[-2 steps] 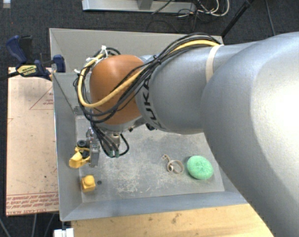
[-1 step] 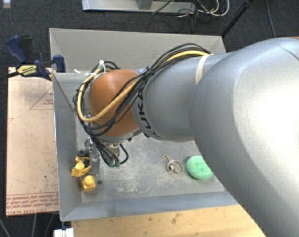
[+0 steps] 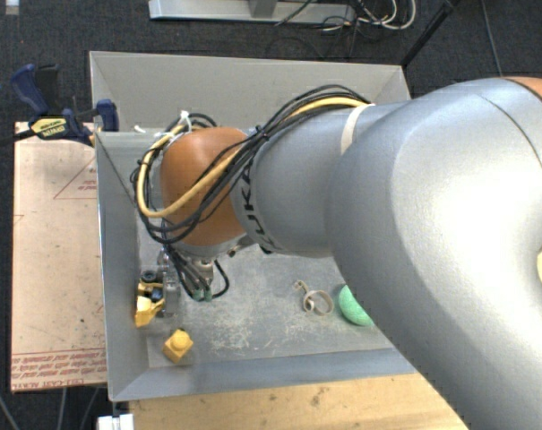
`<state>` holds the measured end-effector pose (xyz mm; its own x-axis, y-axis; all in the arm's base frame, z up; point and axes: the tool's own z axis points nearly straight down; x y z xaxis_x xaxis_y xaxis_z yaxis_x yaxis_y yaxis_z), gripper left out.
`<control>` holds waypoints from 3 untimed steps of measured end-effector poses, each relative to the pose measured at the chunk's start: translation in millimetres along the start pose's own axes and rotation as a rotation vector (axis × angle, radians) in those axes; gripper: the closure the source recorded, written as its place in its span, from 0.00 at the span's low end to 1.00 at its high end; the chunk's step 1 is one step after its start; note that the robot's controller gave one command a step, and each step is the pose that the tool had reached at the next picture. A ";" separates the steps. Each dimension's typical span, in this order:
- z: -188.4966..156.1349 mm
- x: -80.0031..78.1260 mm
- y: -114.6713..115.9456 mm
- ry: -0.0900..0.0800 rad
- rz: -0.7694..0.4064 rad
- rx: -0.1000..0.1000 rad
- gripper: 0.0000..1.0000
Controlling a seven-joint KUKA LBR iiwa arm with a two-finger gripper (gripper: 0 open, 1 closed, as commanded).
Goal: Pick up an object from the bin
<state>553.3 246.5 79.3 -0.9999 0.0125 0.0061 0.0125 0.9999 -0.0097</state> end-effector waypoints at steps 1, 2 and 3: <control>9.3 65.4 -11.4 -0.007 -0.085 -0.011 1.00; 9.3 65.3 -11.3 -0.008 -0.085 -0.012 1.00; -16.1 64.6 -13.1 -0.006 -0.100 -0.010 1.00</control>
Offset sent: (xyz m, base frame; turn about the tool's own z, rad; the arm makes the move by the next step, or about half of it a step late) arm 0.0000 0.0000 0.0000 0.0000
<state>488.7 234.4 95.9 -0.9962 -0.0875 0.0002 -0.0875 0.9962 0.0009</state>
